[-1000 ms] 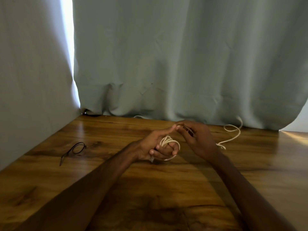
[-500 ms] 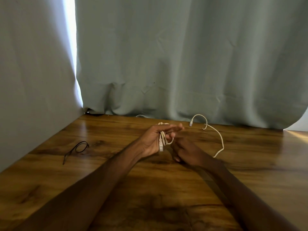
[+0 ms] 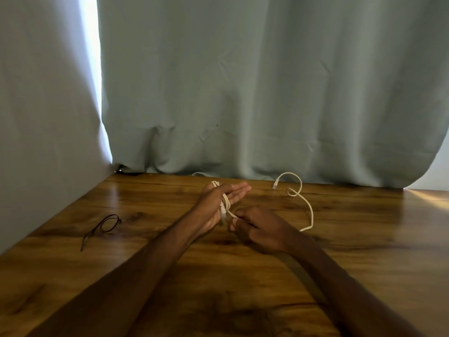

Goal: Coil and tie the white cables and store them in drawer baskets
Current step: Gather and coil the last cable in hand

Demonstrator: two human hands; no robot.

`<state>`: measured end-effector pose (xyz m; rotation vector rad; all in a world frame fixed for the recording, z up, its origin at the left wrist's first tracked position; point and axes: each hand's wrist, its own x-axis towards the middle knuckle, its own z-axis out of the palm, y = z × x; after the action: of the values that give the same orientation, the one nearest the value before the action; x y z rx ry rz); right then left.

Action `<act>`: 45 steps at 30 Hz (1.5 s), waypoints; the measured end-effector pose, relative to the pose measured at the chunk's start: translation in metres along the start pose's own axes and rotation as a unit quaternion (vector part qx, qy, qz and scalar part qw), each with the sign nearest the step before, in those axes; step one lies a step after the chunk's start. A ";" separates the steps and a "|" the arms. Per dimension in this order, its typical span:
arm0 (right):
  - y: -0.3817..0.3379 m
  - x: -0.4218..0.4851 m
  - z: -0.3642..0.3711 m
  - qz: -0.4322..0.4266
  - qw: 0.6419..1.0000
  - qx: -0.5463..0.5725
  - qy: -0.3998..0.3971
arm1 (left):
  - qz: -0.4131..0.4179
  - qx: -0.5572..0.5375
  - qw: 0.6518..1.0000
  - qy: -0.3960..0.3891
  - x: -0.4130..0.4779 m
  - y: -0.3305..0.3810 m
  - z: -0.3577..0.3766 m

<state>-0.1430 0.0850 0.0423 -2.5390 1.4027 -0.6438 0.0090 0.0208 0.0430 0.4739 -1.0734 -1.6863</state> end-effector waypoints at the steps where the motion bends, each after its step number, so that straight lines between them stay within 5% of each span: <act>1: 0.000 -0.001 -0.001 -0.001 1.000 -0.007 0.000 | 0.003 0.002 1.000 0.011 0.002 -0.001 -0.001; 10: -0.002 -0.001 -0.015 -0.023 0.996 -0.003 0.090 | 0.064 0.089 0.974 0.200 0.024 0.007 -0.035; 24: -0.008 -0.007 -0.020 -0.091 0.988 0.017 0.126 | 0.061 0.211 0.968 0.124 0.019 -0.006 -0.029; 30: -0.002 -0.006 -0.024 -0.104 0.973 -0.020 0.207 | 0.031 0.373 0.927 -0.002 0.015 -0.015 -0.033; 35: 0.006 -0.008 -0.032 -0.113 0.941 -0.089 0.307 | -0.006 0.336 0.932 -0.135 -0.012 -0.004 0.003; 37: 0.010 -0.008 -0.036 -0.109 0.931 -0.104 0.333 | -0.074 0.315 0.935 -0.148 -0.017 -0.003 0.007; 40: 0.016 -0.007 -0.038 -0.100 0.919 -0.125 0.361 | -0.158 0.243 0.918 -0.270 -0.016 -0.004 0.014; 45: 0.041 -0.009 -0.038 -0.036 0.959 -0.076 0.272 | -0.184 0.127 0.909 -0.352 -0.014 0.005 0.014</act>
<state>-0.1950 0.0724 0.0595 -2.6598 1.5646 -1.3799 0.0067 0.0387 0.0514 0.2296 -1.8342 -2.1348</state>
